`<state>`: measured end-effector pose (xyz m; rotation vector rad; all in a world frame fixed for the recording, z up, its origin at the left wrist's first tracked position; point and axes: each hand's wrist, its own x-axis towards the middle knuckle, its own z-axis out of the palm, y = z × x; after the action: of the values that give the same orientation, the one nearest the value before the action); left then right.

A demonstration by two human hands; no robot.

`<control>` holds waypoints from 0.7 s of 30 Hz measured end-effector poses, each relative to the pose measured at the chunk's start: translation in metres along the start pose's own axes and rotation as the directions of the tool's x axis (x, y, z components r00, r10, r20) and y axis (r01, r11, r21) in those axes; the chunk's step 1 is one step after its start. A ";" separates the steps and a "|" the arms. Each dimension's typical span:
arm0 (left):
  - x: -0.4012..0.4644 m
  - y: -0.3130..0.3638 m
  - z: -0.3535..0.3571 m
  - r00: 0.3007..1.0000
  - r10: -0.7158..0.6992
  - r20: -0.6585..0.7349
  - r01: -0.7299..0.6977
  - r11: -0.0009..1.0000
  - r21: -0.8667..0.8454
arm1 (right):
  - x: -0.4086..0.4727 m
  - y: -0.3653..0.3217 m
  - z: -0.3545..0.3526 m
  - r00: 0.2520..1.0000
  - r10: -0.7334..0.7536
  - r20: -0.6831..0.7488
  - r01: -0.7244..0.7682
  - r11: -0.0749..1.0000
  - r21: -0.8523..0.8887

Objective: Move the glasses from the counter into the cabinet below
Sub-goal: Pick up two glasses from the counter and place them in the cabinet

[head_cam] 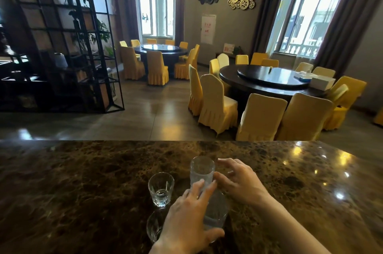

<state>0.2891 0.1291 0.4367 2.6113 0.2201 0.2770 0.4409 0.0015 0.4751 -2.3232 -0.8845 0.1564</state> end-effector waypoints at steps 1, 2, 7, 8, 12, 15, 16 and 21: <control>-0.006 -0.003 -0.006 0.999 0.001 -0.042 -0.001 1.000 -0.013 | -0.011 -0.004 -0.005 0.999 -0.011 -0.048 0.010 1.000 -0.026; -0.011 -0.009 -0.013 0.996 0.011 -0.094 -0.013 1.000 -0.025 | -0.023 -0.009 -0.010 0.994 -0.033 -0.101 0.027 0.998 -0.061; -0.022 -0.066 -0.061 0.964 -0.049 -0.263 0.044 0.999 -0.027 | -0.094 -0.050 -0.010 0.964 -0.213 -0.162 0.175 0.959 -0.221; -0.020 -0.080 -0.069 0.965 -0.078 -0.250 0.076 0.997 -0.016 | -0.105 -0.061 -0.003 0.961 -0.248 -0.126 0.212 0.947 -0.242; 0.006 -0.123 -0.080 0.985 -0.148 -0.089 0.151 0.988 0.022 | -0.124 -0.102 0.053 0.925 -0.361 0.122 0.380 0.846 -0.374; 0.030 -0.134 -0.074 0.987 -0.125 0.102 0.121 0.992 0.045 | -0.113 -0.122 0.097 0.938 -0.285 0.199 0.347 0.796 -0.495; 0.037 -0.135 -0.071 0.982 -0.107 0.159 0.096 0.993 0.072 | -0.108 -0.128 0.106 0.946 -0.228 0.232 0.316 0.811 -0.493; 0.056 -0.138 -0.057 0.947 -0.013 0.321 -0.046 0.983 0.176 | -0.077 -0.122 0.132 0.950 -0.107 0.293 0.220 0.895 -0.388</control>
<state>0.3158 0.2863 0.4257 2.7902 0.1128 -0.1745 0.2716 0.0916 0.4367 -2.6426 -1.3590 0.2288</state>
